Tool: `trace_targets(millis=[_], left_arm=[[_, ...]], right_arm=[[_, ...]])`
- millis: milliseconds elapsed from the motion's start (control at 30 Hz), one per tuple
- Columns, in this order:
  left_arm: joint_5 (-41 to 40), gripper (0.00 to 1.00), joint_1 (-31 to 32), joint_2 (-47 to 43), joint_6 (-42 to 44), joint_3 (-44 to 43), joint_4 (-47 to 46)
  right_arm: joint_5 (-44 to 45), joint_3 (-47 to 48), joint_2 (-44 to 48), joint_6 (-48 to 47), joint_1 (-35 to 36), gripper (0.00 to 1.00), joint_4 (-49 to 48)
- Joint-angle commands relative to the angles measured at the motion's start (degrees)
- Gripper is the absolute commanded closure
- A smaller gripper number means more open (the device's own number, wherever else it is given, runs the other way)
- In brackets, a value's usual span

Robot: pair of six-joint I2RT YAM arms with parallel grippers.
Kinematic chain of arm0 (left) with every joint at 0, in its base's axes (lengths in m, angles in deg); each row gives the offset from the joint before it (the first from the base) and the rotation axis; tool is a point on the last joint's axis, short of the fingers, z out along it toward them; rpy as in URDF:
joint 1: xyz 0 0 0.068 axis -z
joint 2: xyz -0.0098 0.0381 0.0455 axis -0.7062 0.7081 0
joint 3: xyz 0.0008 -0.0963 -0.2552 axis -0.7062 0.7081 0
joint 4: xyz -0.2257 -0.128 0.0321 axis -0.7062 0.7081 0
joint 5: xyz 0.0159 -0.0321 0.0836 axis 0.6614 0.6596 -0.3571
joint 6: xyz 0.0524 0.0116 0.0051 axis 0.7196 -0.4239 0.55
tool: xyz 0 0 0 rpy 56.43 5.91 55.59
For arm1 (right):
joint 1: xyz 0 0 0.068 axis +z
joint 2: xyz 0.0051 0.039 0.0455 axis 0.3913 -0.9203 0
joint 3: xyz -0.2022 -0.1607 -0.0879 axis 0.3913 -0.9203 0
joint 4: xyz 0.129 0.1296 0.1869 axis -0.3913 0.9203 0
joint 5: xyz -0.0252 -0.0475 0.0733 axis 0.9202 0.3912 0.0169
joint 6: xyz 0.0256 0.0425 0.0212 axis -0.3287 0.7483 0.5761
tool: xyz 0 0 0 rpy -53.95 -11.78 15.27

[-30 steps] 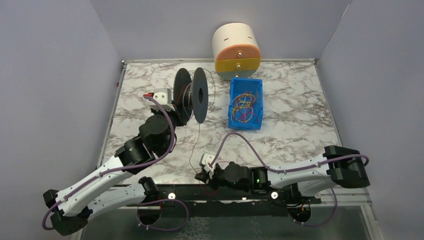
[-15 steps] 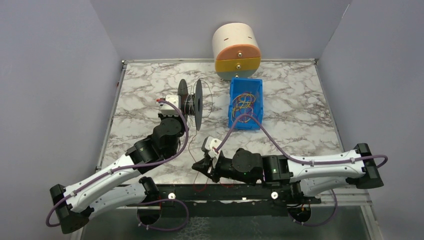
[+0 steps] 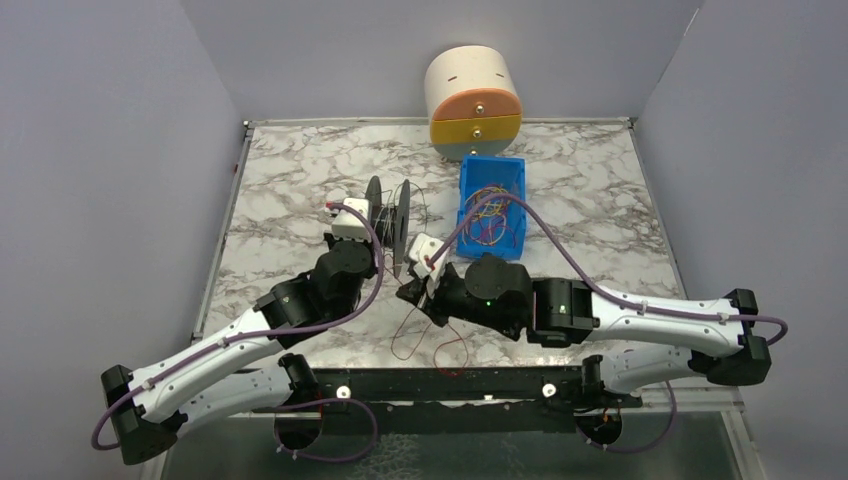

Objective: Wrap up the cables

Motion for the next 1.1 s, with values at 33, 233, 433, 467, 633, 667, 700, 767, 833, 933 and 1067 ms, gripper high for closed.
trace_targets(millis=[33,233,433,467,633,667,700,767,833,933,1067], left_arm=[[2.91,1.0,1.3,0.62,-0.94,-2.47,2.4],[4.21,1.0,2.29,0.83,-1.19,-2.21,5.93],[5.15,1.0,3.71,2.22,-0.6,-2.93,9.47],[5.22,1.0,4.01,2.34,-0.55,-3.13,9.99],[5.74,1.0,5.34,2.53,0.73,-3.68,11.65],[5.8,1.0,5.65,2.72,1.04,-3.78,12.02],[5.88,1.0,5.95,2.93,1.22,-3.97,12.37],[6.43,1.0,6.63,3.17,1.82,-4.2,12.98],[6.72,1.0,7.32,3.29,2.15,-4.5,13.37],[7.32,1.0,8.05,3.0,2.88,-4.41,13.5],[7.74,1.0,8.36,2.47,3.53,-4.31,14.14]], right_arm=[[-6.95,5.75,-2.74,-2.73,-4.83,0.99,5.99],[-13.05,8.52,-4.99,-3.37,-11.91,0.99,6.76],[-17.99,11.27,-7.53,-3.31,-17.43,0.99,7.11],[-18.79,11.47,-7.95,-3.22,-18.33,0.99,7.21],[-22.83,11.55,-9.52,-2.38,-22.7,0.99,6.36],[-23.5,11.21,-9.71,-2.11,-23.55,0.99,5.79],[-24.17,10.94,-9.95,-1.79,-24.55,0.99,5.35],[-26.06,10.71,-10.63,-1.11,-26.11,0.99,5.17],[-27.44,10.01,-11.19,-0.49,-27.41,0.99,4.62],[-29.68,7.71,-11.28,0.76,-29.8,0.99,2.63],[-32.57,4.6,-11.17,2.45,-33.09,0.99,0.68]])
